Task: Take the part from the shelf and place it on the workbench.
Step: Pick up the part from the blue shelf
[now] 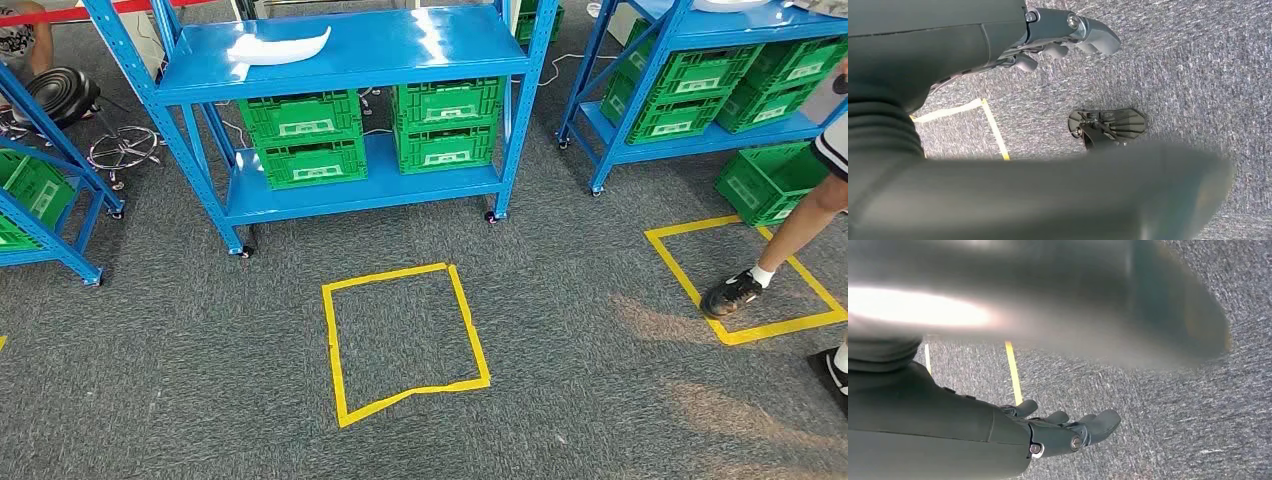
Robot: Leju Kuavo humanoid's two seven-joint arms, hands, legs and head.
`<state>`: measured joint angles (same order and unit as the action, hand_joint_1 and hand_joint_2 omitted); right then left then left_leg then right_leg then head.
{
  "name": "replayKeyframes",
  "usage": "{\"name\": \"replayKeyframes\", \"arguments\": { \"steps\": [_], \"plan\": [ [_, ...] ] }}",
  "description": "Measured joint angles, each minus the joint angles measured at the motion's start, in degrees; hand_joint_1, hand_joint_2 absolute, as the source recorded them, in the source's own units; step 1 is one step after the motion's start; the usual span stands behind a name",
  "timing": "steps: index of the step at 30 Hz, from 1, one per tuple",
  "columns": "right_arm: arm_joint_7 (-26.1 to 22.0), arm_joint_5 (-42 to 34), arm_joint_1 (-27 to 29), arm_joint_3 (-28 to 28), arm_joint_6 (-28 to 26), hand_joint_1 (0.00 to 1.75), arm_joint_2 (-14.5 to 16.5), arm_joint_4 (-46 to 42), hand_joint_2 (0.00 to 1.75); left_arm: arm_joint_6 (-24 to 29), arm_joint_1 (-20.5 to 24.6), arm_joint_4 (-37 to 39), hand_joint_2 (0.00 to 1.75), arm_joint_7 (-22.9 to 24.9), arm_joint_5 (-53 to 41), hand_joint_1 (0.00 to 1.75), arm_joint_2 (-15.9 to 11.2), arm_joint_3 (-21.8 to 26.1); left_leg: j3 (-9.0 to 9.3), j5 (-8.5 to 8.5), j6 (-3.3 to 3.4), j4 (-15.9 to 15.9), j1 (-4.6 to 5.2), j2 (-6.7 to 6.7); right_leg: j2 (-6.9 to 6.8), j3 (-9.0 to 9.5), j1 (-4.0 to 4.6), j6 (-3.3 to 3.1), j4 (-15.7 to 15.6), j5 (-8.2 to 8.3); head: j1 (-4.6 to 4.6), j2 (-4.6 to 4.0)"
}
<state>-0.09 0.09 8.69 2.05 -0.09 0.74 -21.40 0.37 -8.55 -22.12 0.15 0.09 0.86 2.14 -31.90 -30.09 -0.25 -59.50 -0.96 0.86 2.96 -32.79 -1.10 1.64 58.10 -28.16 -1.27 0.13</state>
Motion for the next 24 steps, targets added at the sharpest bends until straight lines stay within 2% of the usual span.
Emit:
{"name": "replayKeyframes", "arguments": {
  "steps": [7, 16, 20, 24],
  "plan": [
    [0.5, 2.4, -0.9, 2.3, 0.3, 0.00, 0.0, 0.0, 1.75, 0.0, 2.2, 0.5, 1.75, 1.5, -2.6, 0.00, -0.2, 0.1, 0.00, 0.01, 0.00, 0.0, 0.00, 0.03, -0.04, 0.03, 0.00, 0.00, 0.0, 0.01, -0.01, 0.01],
    [2.4, 11.0, -3.6, 12.7, 1.7, 0.00, 0.7, 2.1, 1.75, 1.4, 3.2, 3.4, 1.75, 9.1, -8.8, 0.00, -0.5, 2.9, 0.08, 0.01, -0.02, 0.0, 0.00, 0.04, -0.04, 0.02, 0.00, -0.01, 0.1, 0.00, -0.01, 0.01],
    [3.6, 15.4, -5.0, 17.8, 2.4, 0.00, 1.3, 3.5, 1.75, 3.0, 4.2, 4.7, 0.00, 11.3, -11.1, 0.00, -0.5, 5.2, 0.08, 0.01, -0.02, 0.0, 0.00, 0.03, -0.05, -0.02, 0.01, -0.03, 0.1, -0.01, -0.01, 0.00],
    [4.4, 19.9, -6.2, 22.1, 3.2, 0.00, 1.9, 4.8, 0.00, 3.9, 6.1, 5.6, 0.00, 8.9, -13.3, 0.00, -0.5, 7.0, 0.11, 0.02, -0.03, 0.0, 0.00, 0.04, -0.05, -0.05, 0.01, -0.03, 0.1, -0.01, -0.01, 0.00]
  ]
}}
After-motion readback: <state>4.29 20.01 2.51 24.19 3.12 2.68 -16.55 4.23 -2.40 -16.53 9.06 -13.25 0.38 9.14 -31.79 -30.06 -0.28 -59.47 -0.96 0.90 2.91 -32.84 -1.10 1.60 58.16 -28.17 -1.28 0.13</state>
